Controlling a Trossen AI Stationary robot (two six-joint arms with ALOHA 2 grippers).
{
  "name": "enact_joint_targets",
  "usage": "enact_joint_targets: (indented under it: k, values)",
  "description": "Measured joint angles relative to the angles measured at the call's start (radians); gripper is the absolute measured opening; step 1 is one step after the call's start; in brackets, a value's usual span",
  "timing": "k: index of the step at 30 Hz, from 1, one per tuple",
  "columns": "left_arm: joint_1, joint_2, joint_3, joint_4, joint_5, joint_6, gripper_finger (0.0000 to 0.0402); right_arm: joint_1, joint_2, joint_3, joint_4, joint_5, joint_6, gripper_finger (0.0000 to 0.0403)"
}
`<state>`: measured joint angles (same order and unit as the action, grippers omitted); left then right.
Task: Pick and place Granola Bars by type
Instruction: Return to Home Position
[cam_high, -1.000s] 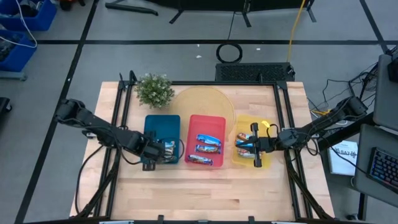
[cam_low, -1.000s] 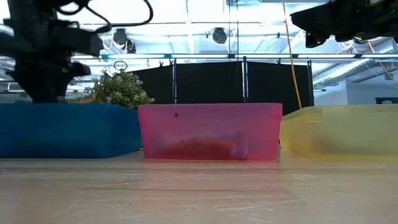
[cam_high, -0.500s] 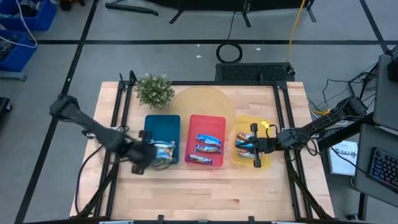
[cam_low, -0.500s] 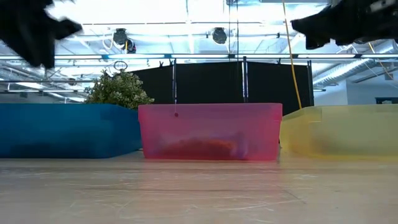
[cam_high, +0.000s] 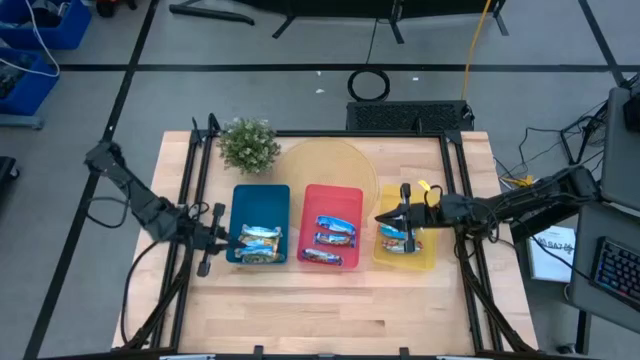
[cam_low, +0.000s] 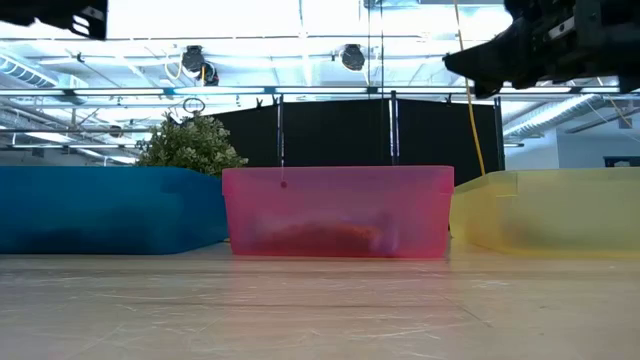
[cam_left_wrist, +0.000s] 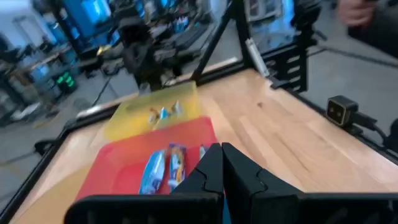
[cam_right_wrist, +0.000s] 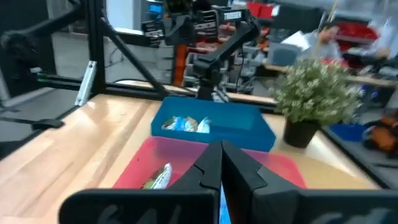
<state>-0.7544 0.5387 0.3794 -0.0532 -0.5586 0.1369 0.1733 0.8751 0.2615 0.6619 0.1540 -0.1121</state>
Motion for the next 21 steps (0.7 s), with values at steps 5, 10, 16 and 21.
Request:
enact_joint_targets:
  k: [5, 10, 16, 21]
  values:
    - [0.157, -0.098, -0.086, 0.092, 0.269, 0.089, 0.0003, -0.139, -0.003, 0.000, -0.008, -0.210, -0.008, 0.0000]
    - [0.184, -0.196, -0.158, 0.086, 0.222, 0.131, 0.0002, -0.177, -0.003, 0.000, -0.008, -0.209, 0.003, 0.0000]
    - [0.124, -0.351, -0.175, -0.090, 0.131, 0.084, 0.0001, -0.139, -0.127, -0.051, -0.022, -0.131, 0.019, 0.0000]
    - [0.076, -0.447, -0.173, -0.091, 0.089, 0.101, 0.0001, -0.107, -0.371, -0.118, -0.135, -0.129, 0.022, 0.0000]
